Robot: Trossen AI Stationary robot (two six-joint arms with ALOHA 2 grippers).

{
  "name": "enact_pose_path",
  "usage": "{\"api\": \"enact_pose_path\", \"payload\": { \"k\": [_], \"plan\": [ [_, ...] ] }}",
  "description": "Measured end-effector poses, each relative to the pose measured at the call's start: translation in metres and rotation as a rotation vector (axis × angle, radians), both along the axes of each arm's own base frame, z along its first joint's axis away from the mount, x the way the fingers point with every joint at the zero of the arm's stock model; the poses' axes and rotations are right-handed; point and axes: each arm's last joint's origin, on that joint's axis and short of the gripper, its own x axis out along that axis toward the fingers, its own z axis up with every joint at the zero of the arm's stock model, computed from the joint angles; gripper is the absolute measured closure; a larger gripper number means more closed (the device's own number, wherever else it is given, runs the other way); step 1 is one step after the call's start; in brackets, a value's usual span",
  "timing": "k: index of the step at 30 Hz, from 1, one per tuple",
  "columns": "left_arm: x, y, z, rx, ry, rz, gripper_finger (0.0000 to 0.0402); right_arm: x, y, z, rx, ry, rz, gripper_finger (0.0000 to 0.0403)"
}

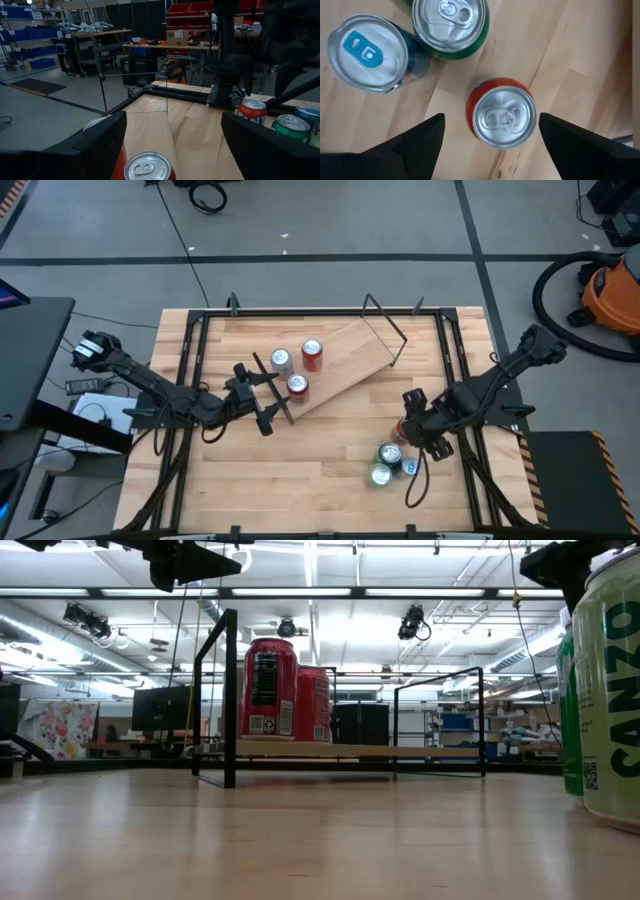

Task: Place canned beverage on shelf
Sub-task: Put the red soda can on the shelf

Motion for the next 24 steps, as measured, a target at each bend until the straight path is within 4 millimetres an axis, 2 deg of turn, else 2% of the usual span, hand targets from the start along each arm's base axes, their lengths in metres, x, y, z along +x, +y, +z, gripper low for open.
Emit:
{"api": "enact_pose_path", "payload": {
  "k": [9, 13, 16, 24],
  "plan": [
    [0.0, 0.0, 0.0, -0.001, 0.0, 0.0, 0.0065, -0.002, 0.001, -0.026, -0.007, 0.013, -0.014, 0.0069],
    [0.0, 0.0, 0.0, 0.0, 0.0, 0.0, 0.0065, -0.003, -0.002, -0.036, -0.077, -0.022, -0.007, 0.0069],
    [0.0, 0.0, 0.0, 0.0, 0.0, 0.0, 0.0065, -0.001, -0.004, -0.039, -0.104, -0.041, -0.02, 0.0069],
    [0.0, 0.0, 0.0, 0.003, 0.006, 0.0, 0.0065, -0.001, -0.001, -0.04, -0.04, -0.015, -0.018, 0.0069]
  ]
}}
